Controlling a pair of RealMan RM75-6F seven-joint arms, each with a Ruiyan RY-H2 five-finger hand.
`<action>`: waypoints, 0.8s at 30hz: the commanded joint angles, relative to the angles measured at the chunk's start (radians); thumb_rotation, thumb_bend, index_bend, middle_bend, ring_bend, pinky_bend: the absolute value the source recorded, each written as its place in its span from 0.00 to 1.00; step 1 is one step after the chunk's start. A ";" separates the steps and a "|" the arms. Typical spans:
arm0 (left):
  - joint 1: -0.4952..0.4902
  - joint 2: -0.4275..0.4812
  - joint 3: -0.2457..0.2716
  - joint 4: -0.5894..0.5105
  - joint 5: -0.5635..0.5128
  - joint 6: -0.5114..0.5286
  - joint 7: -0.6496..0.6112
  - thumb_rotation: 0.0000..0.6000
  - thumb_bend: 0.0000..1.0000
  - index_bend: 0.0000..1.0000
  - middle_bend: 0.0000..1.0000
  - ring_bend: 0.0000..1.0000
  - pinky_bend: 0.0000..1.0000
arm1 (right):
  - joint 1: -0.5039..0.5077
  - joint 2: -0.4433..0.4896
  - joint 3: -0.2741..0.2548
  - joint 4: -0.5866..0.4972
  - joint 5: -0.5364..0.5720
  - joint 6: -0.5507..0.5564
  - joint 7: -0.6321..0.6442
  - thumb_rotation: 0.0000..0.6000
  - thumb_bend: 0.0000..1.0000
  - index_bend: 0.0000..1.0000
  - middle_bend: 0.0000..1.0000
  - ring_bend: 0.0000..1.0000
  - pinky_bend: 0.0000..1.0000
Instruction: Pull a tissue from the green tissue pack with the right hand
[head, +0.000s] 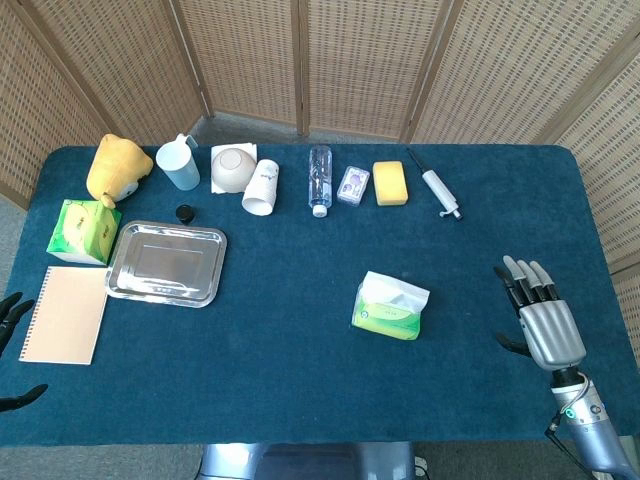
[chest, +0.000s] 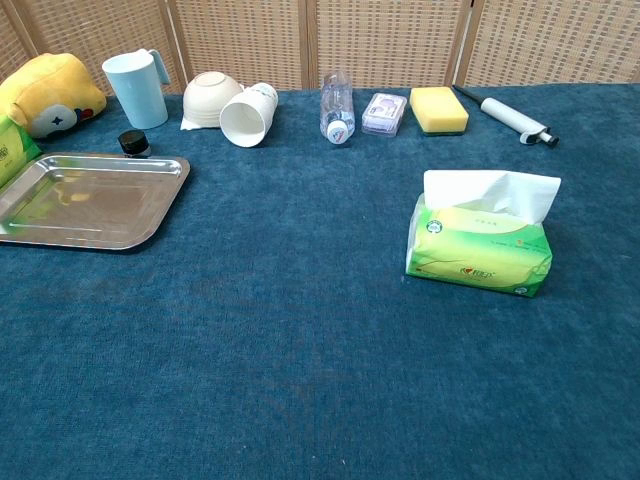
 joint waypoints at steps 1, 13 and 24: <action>0.003 0.003 0.003 0.000 0.007 0.005 -0.005 1.00 0.00 0.00 0.00 0.00 0.00 | 0.000 0.000 0.002 -0.003 -0.002 -0.002 0.004 1.00 0.00 0.00 0.00 0.00 0.05; 0.003 0.000 0.006 -0.014 0.010 -0.002 0.018 1.00 0.00 0.00 0.00 0.00 0.00 | 0.158 0.002 0.076 -0.143 0.031 -0.215 0.102 1.00 0.00 0.00 0.00 0.00 0.11; -0.004 -0.017 -0.014 -0.020 -0.063 -0.021 0.069 1.00 0.00 0.00 0.00 0.00 0.00 | 0.291 -0.115 0.128 -0.098 0.149 -0.421 0.051 1.00 0.00 0.00 0.06 0.04 0.21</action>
